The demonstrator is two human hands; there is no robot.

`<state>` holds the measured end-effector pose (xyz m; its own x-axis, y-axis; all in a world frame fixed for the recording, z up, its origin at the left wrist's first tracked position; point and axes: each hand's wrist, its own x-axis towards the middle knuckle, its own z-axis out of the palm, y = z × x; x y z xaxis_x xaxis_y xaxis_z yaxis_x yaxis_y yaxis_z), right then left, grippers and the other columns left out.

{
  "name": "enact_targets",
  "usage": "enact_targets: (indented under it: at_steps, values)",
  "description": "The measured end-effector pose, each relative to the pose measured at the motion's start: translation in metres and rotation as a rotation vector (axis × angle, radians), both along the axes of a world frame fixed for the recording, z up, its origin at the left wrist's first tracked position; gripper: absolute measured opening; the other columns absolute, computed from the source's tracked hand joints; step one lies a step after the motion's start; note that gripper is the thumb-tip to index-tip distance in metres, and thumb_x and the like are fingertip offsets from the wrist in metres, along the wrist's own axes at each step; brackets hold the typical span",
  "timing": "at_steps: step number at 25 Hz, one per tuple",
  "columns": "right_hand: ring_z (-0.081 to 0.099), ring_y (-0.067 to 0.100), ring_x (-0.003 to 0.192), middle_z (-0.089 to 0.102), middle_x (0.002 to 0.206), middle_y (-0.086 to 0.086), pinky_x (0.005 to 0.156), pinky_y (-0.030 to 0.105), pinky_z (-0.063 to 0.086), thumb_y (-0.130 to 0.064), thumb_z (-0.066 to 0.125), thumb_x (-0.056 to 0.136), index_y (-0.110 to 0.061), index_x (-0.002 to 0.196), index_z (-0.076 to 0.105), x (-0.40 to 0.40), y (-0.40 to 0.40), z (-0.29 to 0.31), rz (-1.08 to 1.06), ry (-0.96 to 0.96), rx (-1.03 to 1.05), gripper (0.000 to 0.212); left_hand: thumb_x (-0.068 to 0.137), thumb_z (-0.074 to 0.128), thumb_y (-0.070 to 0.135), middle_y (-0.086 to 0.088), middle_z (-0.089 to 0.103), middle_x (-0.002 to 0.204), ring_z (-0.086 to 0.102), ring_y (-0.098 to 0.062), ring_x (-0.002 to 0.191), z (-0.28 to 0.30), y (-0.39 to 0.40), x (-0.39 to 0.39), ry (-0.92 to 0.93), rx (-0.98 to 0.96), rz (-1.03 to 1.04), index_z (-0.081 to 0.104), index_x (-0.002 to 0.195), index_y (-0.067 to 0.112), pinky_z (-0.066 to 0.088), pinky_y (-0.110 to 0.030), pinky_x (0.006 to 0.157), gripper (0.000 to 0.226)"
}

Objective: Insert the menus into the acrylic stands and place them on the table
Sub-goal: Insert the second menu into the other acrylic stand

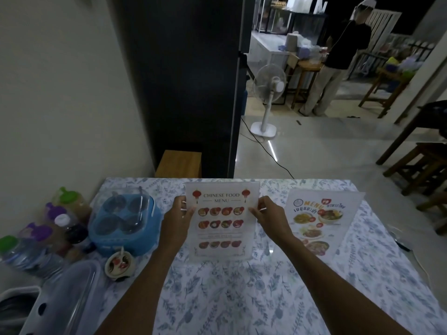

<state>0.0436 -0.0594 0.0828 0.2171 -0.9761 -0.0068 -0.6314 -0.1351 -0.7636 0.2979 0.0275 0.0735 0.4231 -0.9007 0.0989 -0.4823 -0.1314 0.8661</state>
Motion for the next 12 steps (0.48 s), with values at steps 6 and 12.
enact_targets:
  at_steps: [6,12]
  values:
    - [0.071,0.020,0.088,0.070,0.099,0.002,0.078,0.042,0.063,-0.027,0.065,0.094,-0.013,0.099,0.057,-0.001,-0.001,-0.011,-0.004,0.003,0.010,0.017,0.097,0.055,0.032,0.007,0.064,0.101,0.060,-0.005,0.079,-0.006,0.002,-0.009,-0.044,0.038,0.057,0.052,0.116,0.016,0.040,-0.010,0.059,0.025]
    - [0.070,0.019,0.084,0.070,0.097,0.004,0.076,0.042,0.063,-0.027,0.064,0.094,-0.013,0.098,0.058,-0.001,0.008,-0.011,-0.030,0.051,0.001,0.017,0.096,0.054,0.035,0.008,0.064,0.106,0.064,-0.013,0.088,-0.013,0.007,-0.020,-0.039,0.060,0.106,0.051,0.115,0.022,0.051,-0.021,0.066,0.023]
